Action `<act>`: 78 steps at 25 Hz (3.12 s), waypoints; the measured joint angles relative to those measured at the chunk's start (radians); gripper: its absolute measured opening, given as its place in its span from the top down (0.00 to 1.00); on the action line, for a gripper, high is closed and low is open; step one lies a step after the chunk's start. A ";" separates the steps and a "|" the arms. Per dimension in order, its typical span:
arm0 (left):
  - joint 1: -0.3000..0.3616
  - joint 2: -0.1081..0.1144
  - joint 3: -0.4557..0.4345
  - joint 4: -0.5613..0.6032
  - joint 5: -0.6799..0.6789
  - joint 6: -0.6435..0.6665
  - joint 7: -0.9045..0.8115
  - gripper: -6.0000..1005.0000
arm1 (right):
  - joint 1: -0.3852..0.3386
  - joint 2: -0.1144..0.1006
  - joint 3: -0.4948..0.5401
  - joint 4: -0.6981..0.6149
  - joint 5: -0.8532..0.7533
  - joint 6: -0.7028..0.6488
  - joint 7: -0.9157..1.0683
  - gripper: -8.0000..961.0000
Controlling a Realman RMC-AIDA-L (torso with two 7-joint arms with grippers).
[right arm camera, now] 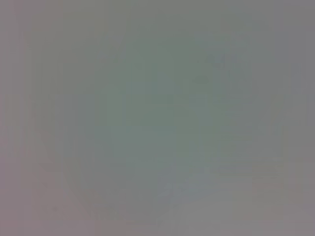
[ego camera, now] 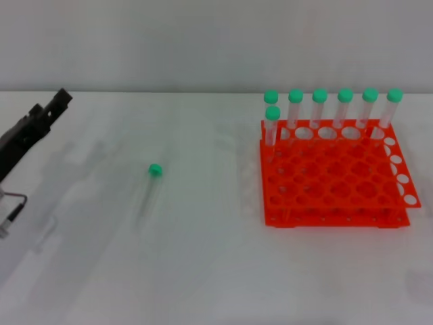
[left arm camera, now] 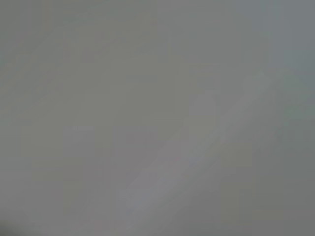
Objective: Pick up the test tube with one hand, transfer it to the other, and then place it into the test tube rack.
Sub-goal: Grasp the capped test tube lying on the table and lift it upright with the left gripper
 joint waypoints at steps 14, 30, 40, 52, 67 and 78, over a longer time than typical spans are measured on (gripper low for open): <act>-0.146 0.112 0.693 0.502 0.196 0.173 -0.828 0.13 | -0.001 -0.004 -0.008 -0.003 -0.001 0.009 0.000 0.12; -0.255 0.085 1.245 0.821 0.507 0.171 -1.406 0.13 | 0.007 -0.004 -0.008 -0.003 -0.001 0.050 0.000 0.13; -0.331 -0.064 1.267 0.765 0.717 0.105 -1.424 0.13 | 0.014 -0.002 -0.008 -0.003 -0.001 0.060 0.000 0.13; -0.354 -0.069 1.368 0.636 0.723 0.009 -1.537 0.13 | 0.032 -0.002 -0.008 -0.010 -0.001 0.105 0.000 0.13; -0.369 -0.066 1.371 0.609 0.732 0.012 -1.546 0.19 | 0.038 -0.002 -0.002 -0.029 -0.001 0.126 0.000 0.13; -0.386 -0.066 1.381 0.568 0.733 0.006 -1.551 0.50 | 0.040 -0.002 0.001 -0.029 0.003 0.129 0.000 0.13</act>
